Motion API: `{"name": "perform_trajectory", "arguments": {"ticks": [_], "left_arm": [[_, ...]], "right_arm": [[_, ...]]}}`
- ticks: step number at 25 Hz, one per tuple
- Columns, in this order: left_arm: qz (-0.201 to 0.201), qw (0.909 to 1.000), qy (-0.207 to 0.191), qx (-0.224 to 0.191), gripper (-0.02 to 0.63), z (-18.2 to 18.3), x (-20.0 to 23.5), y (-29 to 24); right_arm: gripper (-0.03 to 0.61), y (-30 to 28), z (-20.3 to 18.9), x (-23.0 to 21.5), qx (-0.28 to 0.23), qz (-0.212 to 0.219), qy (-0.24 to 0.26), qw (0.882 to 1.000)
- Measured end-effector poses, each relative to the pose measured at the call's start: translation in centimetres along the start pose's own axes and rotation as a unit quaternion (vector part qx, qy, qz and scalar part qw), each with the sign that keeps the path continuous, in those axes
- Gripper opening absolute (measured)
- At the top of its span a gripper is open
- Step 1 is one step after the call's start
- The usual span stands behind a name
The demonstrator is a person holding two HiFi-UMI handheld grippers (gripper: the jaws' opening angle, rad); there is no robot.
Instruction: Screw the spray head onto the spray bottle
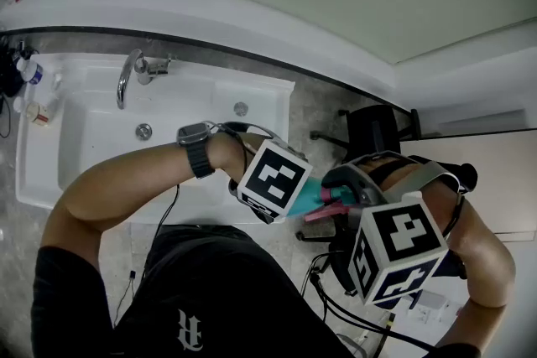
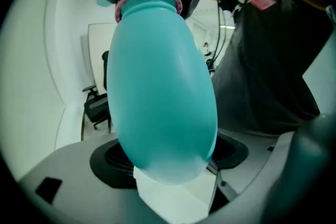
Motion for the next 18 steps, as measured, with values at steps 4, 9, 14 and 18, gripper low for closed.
{"name": "perform_trajectory", "arguments": {"ticks": [4, 9, 14, 18], "left_arm": [[0.064, 0.9924, 0.044, 0.096, 0.410, -1.2, 0.5, -0.5], [0.116, 0.9693, 0.039, 0.213, 0.410, -2.5, 0.7, -2.0], [0.098, 0.9865, 0.049, 0.122, 0.410, -3.0, 0.6, -4.2], [0.088, 0.9947, 0.049, 0.022, 0.411, -3.1, 0.3, -4.6]], "right_arm": [[0.130, -1.7, -1.3, -3.0, -0.010, 0.094, -0.215, 0.972], [0.130, -5.6, -4.1, -4.6, -0.024, 0.224, -0.488, 0.843], [0.132, -6.5, -4.7, -4.5, -0.045, 0.225, -0.551, 0.802], [0.180, -3.8, -5.5, -4.2, -0.092, 0.172, -0.511, 0.837]]}}
Point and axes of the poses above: the fingertips, and each gripper's own axes: y backward along the fingers, x to its left, z out of its top, the point moved 9 cm from there along y, backward along the fingers, and after that the axes turned 12 degrees about -y, right-handed, at the moved point
